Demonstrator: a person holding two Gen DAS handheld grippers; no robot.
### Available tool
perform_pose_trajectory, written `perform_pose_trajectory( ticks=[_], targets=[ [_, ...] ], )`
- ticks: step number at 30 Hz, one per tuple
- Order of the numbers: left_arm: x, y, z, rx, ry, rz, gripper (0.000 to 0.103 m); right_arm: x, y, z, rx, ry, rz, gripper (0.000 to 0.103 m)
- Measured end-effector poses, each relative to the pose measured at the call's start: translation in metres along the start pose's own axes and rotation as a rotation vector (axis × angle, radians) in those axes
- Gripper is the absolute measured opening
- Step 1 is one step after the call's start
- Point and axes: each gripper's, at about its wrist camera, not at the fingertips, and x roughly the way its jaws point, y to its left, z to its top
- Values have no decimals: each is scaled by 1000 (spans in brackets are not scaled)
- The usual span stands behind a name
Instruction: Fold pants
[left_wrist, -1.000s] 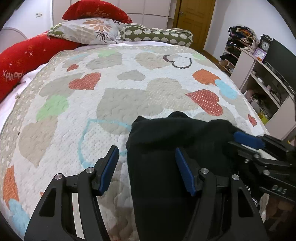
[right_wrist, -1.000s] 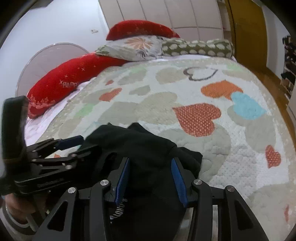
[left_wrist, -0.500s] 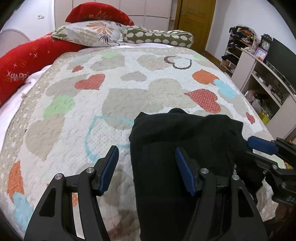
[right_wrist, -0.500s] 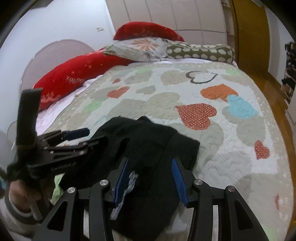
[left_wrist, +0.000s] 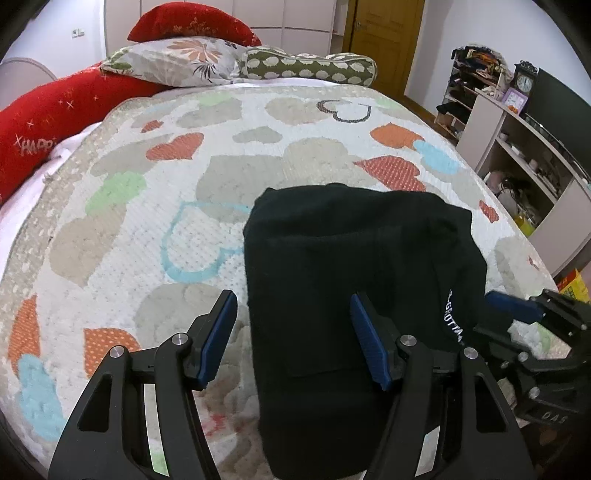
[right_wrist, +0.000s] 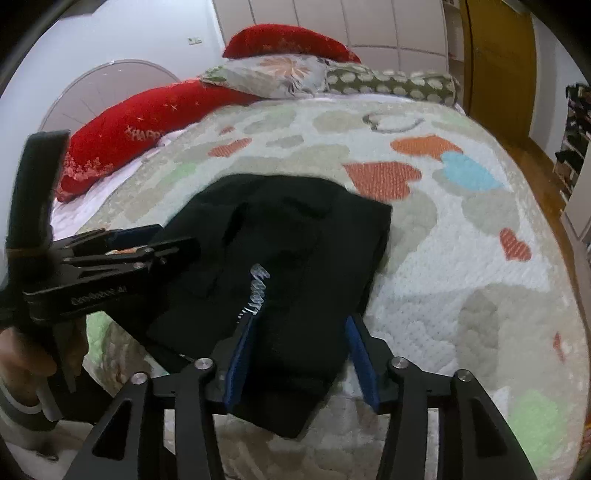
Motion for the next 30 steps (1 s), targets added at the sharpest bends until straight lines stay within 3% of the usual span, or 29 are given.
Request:
perform_pose_trajectory(
  ticks=[2,8,10,12,16,20,21,22,25,26,27,28,30],
  targets=[
    [2,0,0,-1,-1,4,71,4,-6,-3,39,1,29,51],
    [-8,13,6,-32,4,-54,71,-13,-18,4,103,-52,101,56],
    [-13,23,9,-52,-8,-78,71,-16,-25,9,144,-81,111,77],
    [-14,31,10,-75,4,-108,71,-13,-33,12,188,-94,122,79],
    [-4,47,10,-135,44,-166,71,6,-42,17,230,-54,156,79],
    [16,50,8,-195,107,-287,72,27,-37,21,202,-46,220,79],
    [23,48,7,-194,126,-310,76,31,-36,21,200,-52,240,78],
    [30,45,5,-201,135,-326,83,36,-34,23,205,-60,260,69],
    [29,39,3,-187,86,-340,84,41,-28,25,191,-78,254,56],
    [29,37,4,-174,83,-340,79,40,-27,26,189,-74,253,53],
    [27,37,5,-167,82,-372,59,37,-26,28,191,-78,253,45],
    [24,38,7,-174,87,-393,53,31,-25,31,189,-87,261,38],
    [16,38,13,-158,83,-390,40,21,-18,39,163,-100,271,36]
  ],
)
